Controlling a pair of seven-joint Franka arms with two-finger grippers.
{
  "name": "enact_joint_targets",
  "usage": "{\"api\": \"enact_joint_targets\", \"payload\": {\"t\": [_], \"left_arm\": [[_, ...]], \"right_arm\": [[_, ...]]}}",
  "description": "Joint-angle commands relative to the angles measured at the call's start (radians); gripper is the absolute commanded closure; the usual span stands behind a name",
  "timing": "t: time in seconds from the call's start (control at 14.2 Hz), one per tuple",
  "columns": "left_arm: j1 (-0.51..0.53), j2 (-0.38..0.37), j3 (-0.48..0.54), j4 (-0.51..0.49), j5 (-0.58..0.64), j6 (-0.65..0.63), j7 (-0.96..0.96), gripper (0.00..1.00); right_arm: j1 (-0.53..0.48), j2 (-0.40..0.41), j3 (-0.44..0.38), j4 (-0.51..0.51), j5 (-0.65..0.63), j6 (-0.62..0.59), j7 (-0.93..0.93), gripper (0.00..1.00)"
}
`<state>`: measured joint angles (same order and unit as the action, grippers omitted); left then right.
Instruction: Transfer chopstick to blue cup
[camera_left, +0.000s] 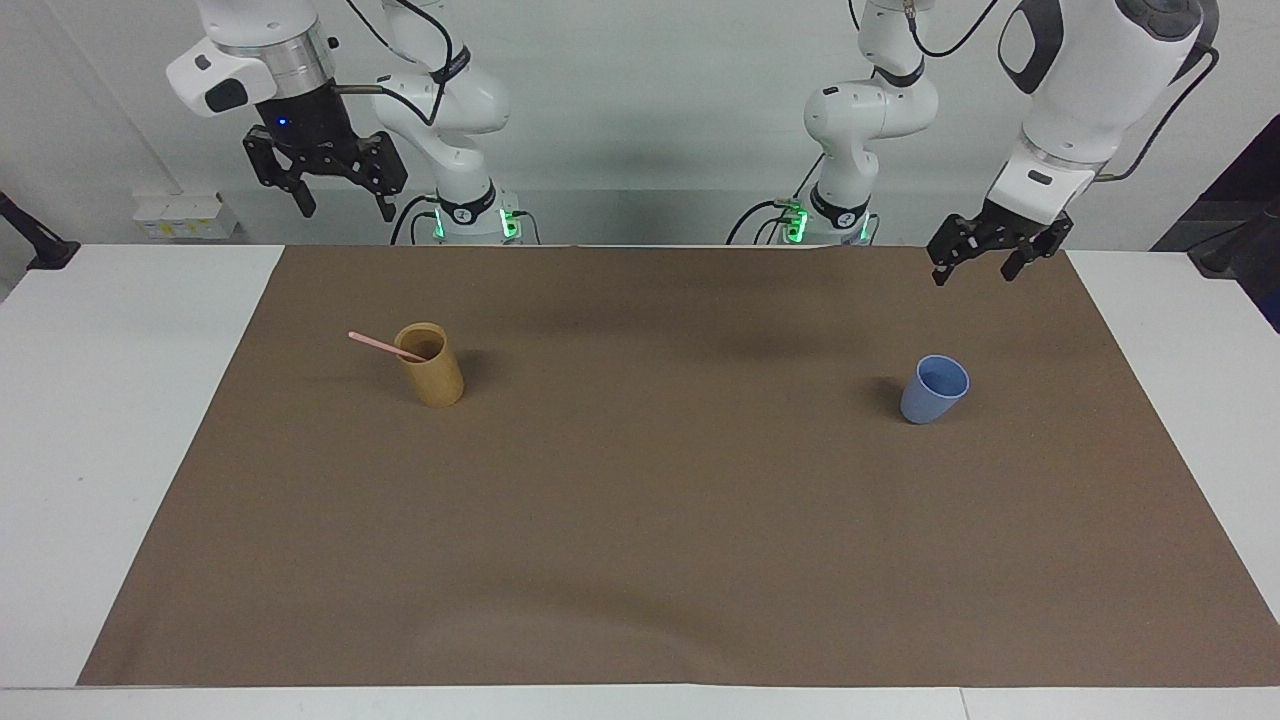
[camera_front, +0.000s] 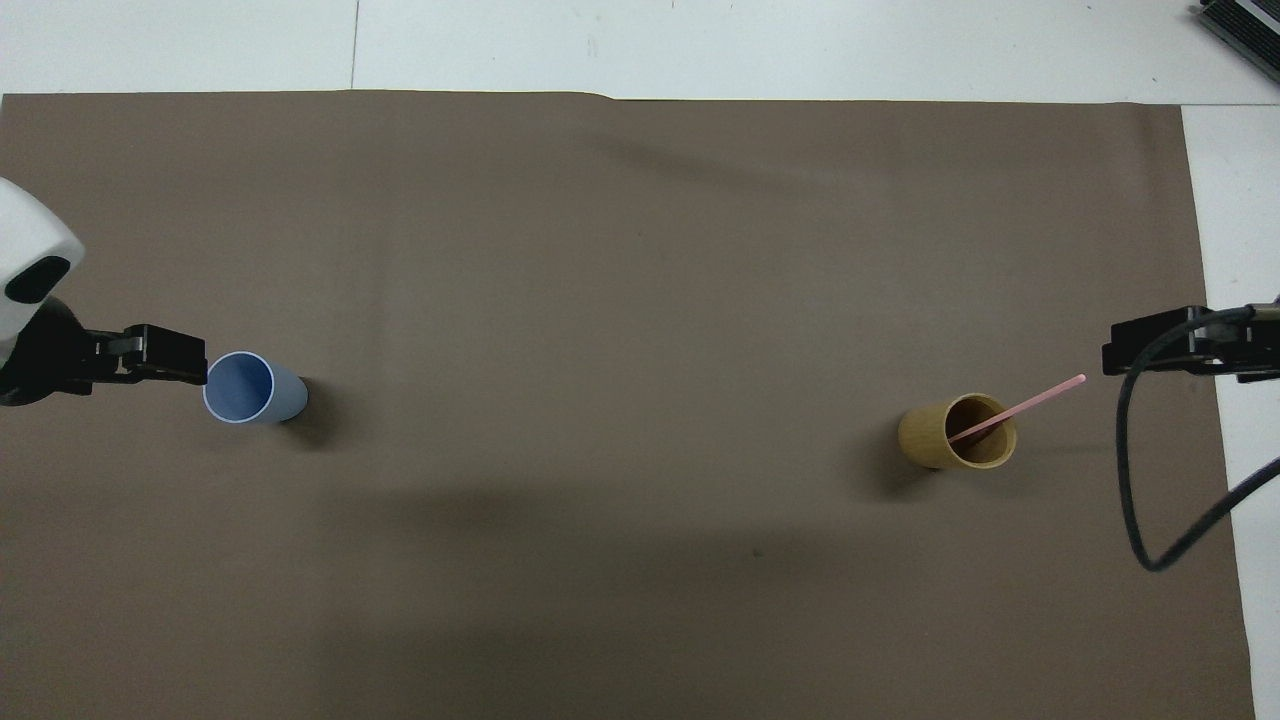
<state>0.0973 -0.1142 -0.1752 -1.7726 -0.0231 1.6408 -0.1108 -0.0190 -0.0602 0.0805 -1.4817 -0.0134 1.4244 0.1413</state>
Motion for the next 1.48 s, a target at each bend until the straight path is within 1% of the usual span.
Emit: {"api": "enact_joint_targets", "payload": {"t": [0.0,0.14,0.28,0.71,0.99,1.41], "left_arm": [[-0.077,0.017,0.091,0.033,0.009,-0.035,-0.003,0.0],[-0.096,0.019,0.108,0.035,0.009,-0.036,-0.004,0.0],[-0.096,0.013,0.1,0.047,0.009,-0.029,-0.004,0.0],[-0.067,0.008,0.102,0.044,0.009,-0.033,-0.006,0.0],[-0.067,-0.007,0.102,0.048,0.009,-0.033,-0.006,0.0],[-0.067,-0.007,0.1,0.048,0.009,-0.033,-0.006,0.0]], "right_arm": [[-0.013,0.003,0.002,0.012,0.02,-0.012,-0.022,0.0],[-0.013,0.005,0.001,0.012,0.02,-0.012,-0.022,0.0],[-0.013,0.003,0.001,0.012,0.02,-0.012,-0.022,0.0],[-0.013,0.003,0.002,0.012,0.02,-0.012,-0.022,0.0],[-0.013,0.003,0.001,0.012,0.02,-0.012,-0.022,0.0],[-0.013,0.003,0.001,0.012,0.02,-0.012,-0.022,0.0]]}}
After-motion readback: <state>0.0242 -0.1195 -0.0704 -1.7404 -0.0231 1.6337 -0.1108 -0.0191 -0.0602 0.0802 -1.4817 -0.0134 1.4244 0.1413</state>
